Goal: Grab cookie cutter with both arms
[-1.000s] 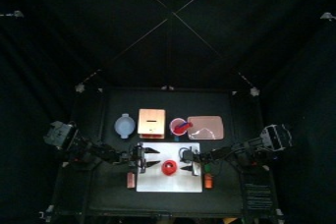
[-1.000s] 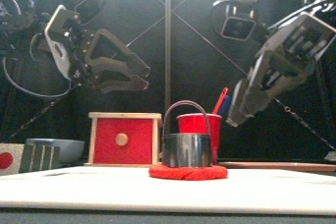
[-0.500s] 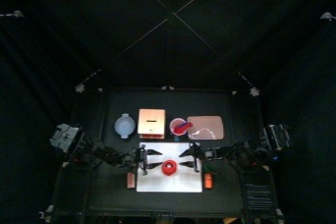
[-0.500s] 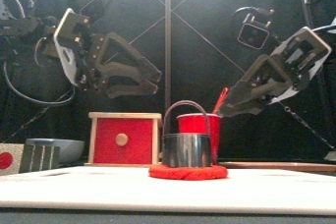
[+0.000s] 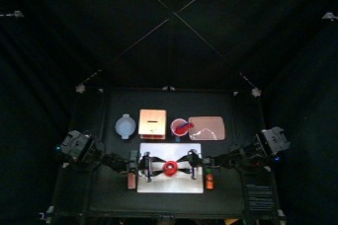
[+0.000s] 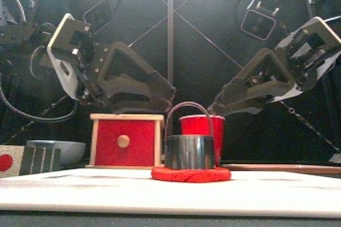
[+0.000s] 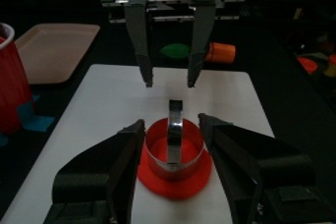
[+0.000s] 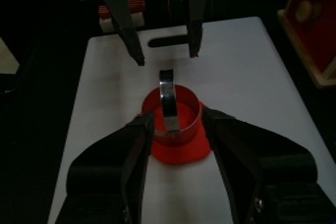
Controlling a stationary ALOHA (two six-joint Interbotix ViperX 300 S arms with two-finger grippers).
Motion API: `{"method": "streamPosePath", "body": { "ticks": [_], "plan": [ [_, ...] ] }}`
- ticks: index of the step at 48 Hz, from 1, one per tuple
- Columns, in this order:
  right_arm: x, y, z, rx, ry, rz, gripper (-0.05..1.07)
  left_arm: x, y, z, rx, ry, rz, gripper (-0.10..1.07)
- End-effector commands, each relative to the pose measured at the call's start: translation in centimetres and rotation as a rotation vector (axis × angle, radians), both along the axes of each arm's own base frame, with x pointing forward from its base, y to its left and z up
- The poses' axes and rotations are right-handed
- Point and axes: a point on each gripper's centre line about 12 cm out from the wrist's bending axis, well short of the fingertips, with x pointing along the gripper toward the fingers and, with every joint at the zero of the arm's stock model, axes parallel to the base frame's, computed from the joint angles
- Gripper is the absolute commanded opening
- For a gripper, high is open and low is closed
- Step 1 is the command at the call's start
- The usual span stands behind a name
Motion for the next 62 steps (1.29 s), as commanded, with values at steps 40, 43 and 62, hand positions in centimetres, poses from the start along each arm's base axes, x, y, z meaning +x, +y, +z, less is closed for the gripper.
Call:
{"method": "streamPosePath", "body": {
  "ticks": [40,43,62],
  "plan": [
    [2.8,0.3,-0.8,-0.008,-0.008,0.001,0.78,1.6,-0.3,-1.2,-0.024,0.066,0.005,0.67],
    [2.8,0.3,-0.9,-0.007,-0.005,-0.002,0.78,1.6,-0.2,-1.5,-0.024,0.078,0.008,0.67],
    [2.9,-0.1,-1.3,-0.007,0.006,-0.016,0.78,1.7,-0.1,-1.9,-0.031,0.115,0.011,0.66]
  ]
}}
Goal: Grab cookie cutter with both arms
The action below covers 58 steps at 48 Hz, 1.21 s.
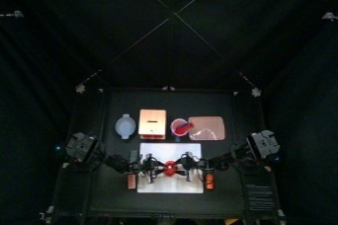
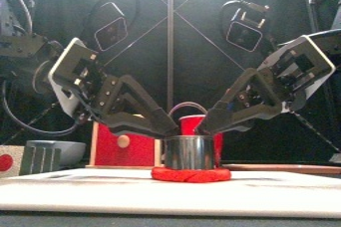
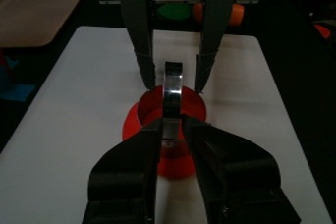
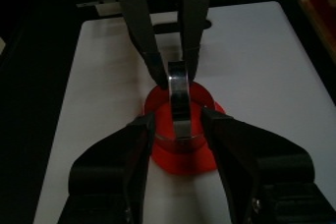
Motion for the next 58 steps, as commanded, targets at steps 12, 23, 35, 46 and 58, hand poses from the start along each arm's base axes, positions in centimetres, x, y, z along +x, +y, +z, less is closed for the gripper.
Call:
{"method": "streamPosePath", "body": {
  "ticks": [12,23,35,46,58],
  "plan": [
    [0.6,-0.2,1.1,0.013,-0.038,-0.016,0.78,0.6,-0.1,0.7,-0.011,-0.024,0.004,0.66],
    [0.6,-0.2,1.1,0.009,-0.034,-0.009,0.59,0.6,-0.1,0.7,-0.011,-0.024,0.004,0.66],
    [0.4,-0.1,0.4,0.004,0.003,-0.001,0.46,0.6,0.0,0.6,-0.012,-0.017,0.005,0.65],
    [0.2,0.1,-0.8,0.005,0.068,0.008,0.45,0.5,0.2,-0.2,-0.047,0.038,0.052,0.59],
    [-0.2,0.3,-1.9,0.005,0.111,0.010,0.45,0.6,-0.4,-1.3,-0.072,0.089,0.058,0.49]
  ]
}}
